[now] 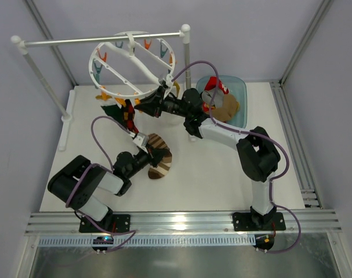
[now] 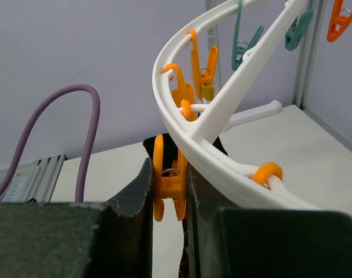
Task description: Remove the socks clipped to the hanger
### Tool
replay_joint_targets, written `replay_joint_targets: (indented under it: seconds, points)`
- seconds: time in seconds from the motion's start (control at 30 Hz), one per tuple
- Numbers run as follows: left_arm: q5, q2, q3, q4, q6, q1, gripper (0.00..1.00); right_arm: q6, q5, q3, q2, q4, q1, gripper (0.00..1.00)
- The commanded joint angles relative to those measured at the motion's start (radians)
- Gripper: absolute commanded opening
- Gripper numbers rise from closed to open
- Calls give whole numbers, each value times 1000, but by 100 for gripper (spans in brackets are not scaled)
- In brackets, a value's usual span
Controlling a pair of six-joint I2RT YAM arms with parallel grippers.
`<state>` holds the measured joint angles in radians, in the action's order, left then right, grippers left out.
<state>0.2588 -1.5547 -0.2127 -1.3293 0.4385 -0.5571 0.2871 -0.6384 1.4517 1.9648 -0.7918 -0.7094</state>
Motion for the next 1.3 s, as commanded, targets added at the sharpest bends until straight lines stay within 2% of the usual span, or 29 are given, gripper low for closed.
replay_joint_targets:
  seconds: [0.0,0.13,0.17,0.23,0.27,0.37,0.47,0.57,0.63,0.7,0.8,0.83,1.0,1.03,1.17,1.27]
  points:
    - [26,-7,-1,-215,-6,-3,0,7,3,12,3,-115,-10,4]
    - [20,-7,-1,-215,-11,-3,0,7,0,13,5,-112,-9,5]
    - [20,-8,1,-215,-12,-3,0,7,2,13,5,-110,-10,10]
    - [17,-10,1,-215,-14,-3,0,1,5,13,2,-96,-10,27]
    - [13,-11,-1,-215,-15,-3,0,-5,11,12,-3,-89,-9,59]
    - [-16,-18,1,-215,-20,-3,0,-29,43,-17,-18,-69,-10,78]
    - [-62,-21,1,-215,-20,-3,0,-52,95,-66,-56,-58,-9,81]
    - [-90,-28,-1,-215,-21,-3,0,-91,162,-202,-133,-53,-10,82]
    - [-95,-30,-4,-215,-24,-3,0,-109,206,-290,-205,-78,-10,95]
    - [-130,-33,-10,-209,-46,-20,0,-120,262,-411,-247,-139,-9,100]
    - [-223,-13,-42,-127,-95,-95,0,-158,339,-473,-346,-68,-7,100]
    - [-245,5,-56,-49,-136,-125,0,-183,368,-484,-372,-38,-7,100]
    - [-377,58,-226,211,-273,-302,0,-233,613,-646,-584,20,14,100]
    - [-382,55,-290,241,-300,-313,0,-223,694,-675,-621,20,33,100]
    - [-351,-34,-503,446,-334,-328,0,-76,767,-877,-794,-30,216,100]
    - [-355,-108,-686,530,-395,-329,0,-72,895,-977,-934,-40,258,100]
